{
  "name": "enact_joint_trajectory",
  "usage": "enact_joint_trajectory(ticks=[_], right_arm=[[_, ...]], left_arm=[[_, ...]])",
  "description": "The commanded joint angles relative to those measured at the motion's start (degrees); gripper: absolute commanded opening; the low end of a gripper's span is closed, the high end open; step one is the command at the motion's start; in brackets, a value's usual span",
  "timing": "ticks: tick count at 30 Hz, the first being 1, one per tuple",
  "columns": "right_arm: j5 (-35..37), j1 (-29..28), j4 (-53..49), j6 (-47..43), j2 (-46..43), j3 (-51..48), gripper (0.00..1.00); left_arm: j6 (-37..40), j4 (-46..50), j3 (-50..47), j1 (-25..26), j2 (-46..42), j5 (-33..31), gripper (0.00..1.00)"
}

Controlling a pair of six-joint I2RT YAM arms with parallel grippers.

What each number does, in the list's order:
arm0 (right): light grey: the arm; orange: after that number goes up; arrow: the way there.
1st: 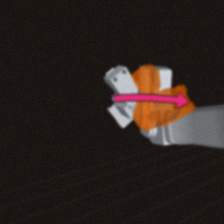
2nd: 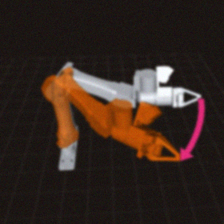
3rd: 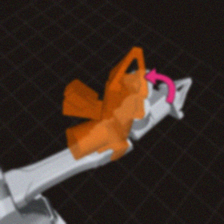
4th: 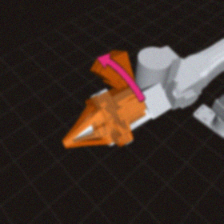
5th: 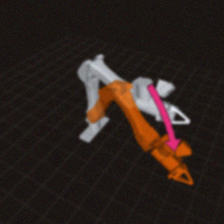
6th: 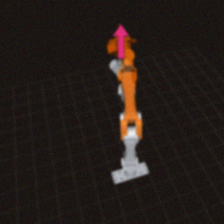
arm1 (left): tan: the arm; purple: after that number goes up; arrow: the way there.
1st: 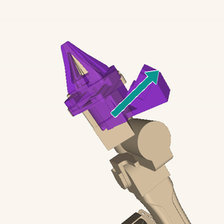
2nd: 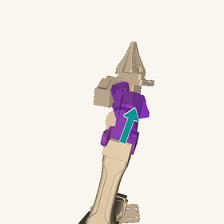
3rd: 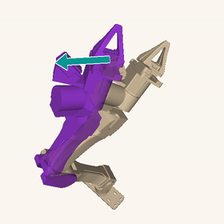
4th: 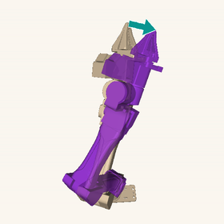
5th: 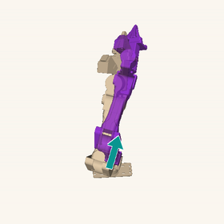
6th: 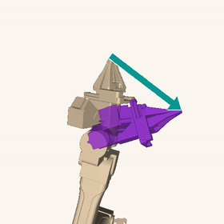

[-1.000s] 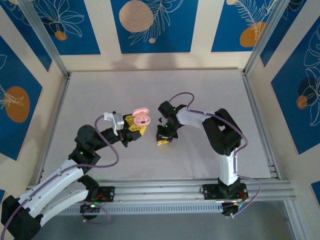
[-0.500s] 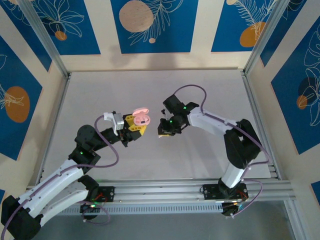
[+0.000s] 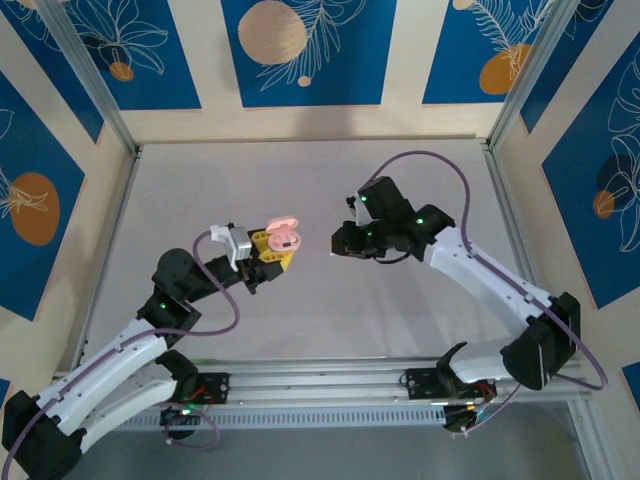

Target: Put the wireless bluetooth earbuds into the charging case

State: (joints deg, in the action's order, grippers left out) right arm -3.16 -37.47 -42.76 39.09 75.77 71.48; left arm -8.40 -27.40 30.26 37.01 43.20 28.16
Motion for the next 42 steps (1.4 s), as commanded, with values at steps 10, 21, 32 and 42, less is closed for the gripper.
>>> enact_joint_trajectory(ticks=[10, 21, 32, 42], right_arm=[[1.5, -4.2, -4.4, 1.4, -8.8, 9.7, 0.20], [3.2, -11.6, -4.5, -0.5, -3.8, 17.8, 0.20], [4.7, -15.6, -4.9, -1.2, 1.5, 22.5, 0.20], [5.4, -17.2, -5.7, -1.7, 3.8, 24.4, 0.20]], left_arm=[[5.5, 3.3, 0.5, 0.5, 1.3, -0.2, 0.25], [7.8, 6.3, 1.1, 1.1, 1.4, -1.1, 0.24], [8.1, 6.4, 1.1, 1.4, 1.3, -1.8, 0.24], [7.3, 5.3, 0.7, 1.5, 1.3, -2.5, 0.24]])
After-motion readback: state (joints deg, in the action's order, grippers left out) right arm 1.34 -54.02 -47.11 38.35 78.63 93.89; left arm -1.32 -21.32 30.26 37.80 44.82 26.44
